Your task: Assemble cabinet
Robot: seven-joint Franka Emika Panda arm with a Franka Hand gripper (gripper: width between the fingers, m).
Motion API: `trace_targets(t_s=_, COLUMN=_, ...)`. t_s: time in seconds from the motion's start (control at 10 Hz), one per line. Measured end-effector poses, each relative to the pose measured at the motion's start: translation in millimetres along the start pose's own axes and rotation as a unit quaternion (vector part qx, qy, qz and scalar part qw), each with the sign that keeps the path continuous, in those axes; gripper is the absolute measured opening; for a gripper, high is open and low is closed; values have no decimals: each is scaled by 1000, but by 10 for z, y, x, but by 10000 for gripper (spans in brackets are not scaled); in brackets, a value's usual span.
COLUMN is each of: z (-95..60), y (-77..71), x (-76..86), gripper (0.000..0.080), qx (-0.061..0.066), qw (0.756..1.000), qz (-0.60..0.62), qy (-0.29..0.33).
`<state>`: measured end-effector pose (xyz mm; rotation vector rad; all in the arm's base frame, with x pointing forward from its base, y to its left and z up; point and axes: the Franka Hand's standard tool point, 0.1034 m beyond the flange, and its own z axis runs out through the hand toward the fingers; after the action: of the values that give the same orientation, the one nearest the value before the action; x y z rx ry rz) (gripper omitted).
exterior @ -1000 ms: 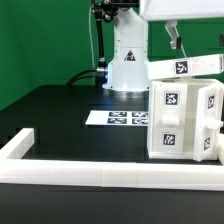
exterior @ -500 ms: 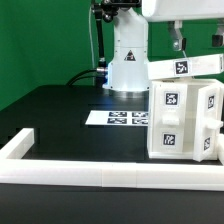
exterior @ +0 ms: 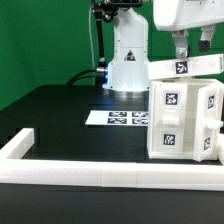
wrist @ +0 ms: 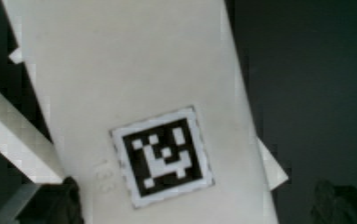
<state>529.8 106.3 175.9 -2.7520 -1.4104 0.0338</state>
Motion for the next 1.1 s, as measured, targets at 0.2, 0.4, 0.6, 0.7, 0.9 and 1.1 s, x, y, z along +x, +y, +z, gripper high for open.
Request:
trace_targets(t_s=0.2, z=15, y=36, x=14, gripper=648, qx=-6, qw=1000, qz=0, qy=5)
trace_targets(t_s=0.4, z=21, y=82, x=9, gripper=648, qx=-10, qw=1000, qz=-2, qy=8)
trace_targets(t_s=0.6, z=17, y=109, x=11, gripper=648, qx=-12, qw=1000, qz=-1, qy=9)
trace_targets(t_s=0.7, z=13, y=113, x=13, gripper=648, qx=-12, qw=1000, qz=-1, qy=10)
trace_targets(t_s=0.9, z=29, y=115, x=8, gripper=648, qx=-11, qw=1000, qz=0, qy=9)
trace_targets(t_s=1.1, z=58, y=111, x=0, gripper=648, qx=-9, qw=1000, qz=1, qy=7)
